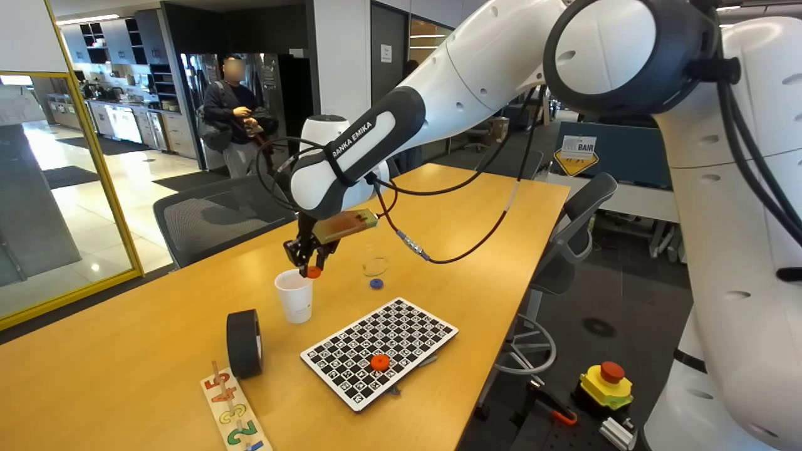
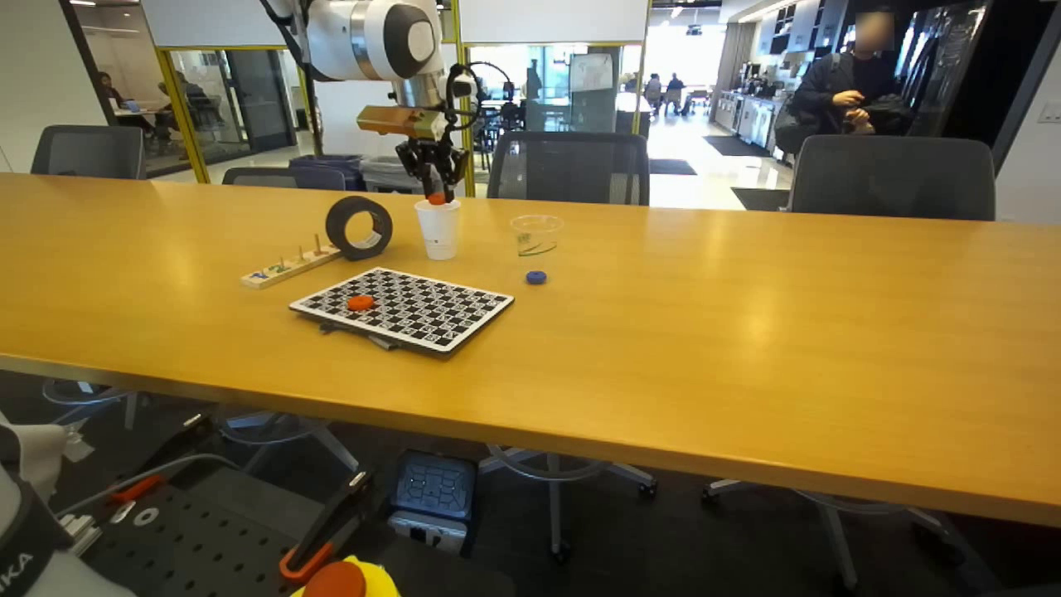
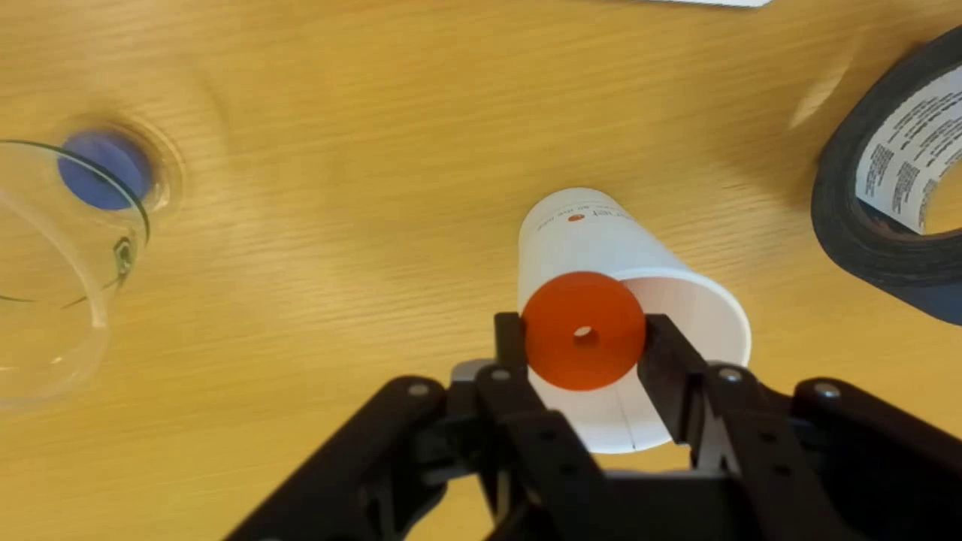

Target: Put the orange discs in the white cup and the blue disc in the clear cup

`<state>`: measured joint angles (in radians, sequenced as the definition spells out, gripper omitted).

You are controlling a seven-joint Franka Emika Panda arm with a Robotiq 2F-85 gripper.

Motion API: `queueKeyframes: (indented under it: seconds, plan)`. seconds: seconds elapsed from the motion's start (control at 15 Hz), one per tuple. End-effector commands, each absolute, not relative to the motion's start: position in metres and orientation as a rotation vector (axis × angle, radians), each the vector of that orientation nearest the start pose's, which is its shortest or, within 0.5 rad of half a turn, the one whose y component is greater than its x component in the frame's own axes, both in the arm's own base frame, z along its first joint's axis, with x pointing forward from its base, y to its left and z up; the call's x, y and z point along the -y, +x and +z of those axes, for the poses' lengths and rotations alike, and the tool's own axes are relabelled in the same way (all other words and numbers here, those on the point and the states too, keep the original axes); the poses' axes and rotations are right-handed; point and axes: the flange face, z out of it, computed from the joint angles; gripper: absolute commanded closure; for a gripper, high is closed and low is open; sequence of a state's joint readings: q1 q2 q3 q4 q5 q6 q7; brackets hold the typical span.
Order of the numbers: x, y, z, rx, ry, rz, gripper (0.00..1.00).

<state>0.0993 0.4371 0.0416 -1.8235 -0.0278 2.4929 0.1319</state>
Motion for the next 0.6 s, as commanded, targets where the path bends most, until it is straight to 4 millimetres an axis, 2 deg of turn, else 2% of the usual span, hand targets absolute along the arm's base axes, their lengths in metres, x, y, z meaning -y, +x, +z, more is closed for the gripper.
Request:
queueKeyframes:
  seconds: [0.0, 0.33, 0.4, 0.47, 0.53]
  plan:
    - [-0.105, 0.686, 0.324, 0.062, -3.086, -0.356, 0.78]
    - [-0.114, 0.699, 0.321, 0.077, -3.083, -0.346, 0.78]
    - [-0.115, 0.701, 0.32, 0.076, -3.082, -0.341, 0.64]
    - [-0.116, 0.703, 0.32, 0.068, -3.084, -0.339, 0.32]
    - [-0.115, 0.704, 0.319, 0.063, -3.085, -0.336, 0.31]
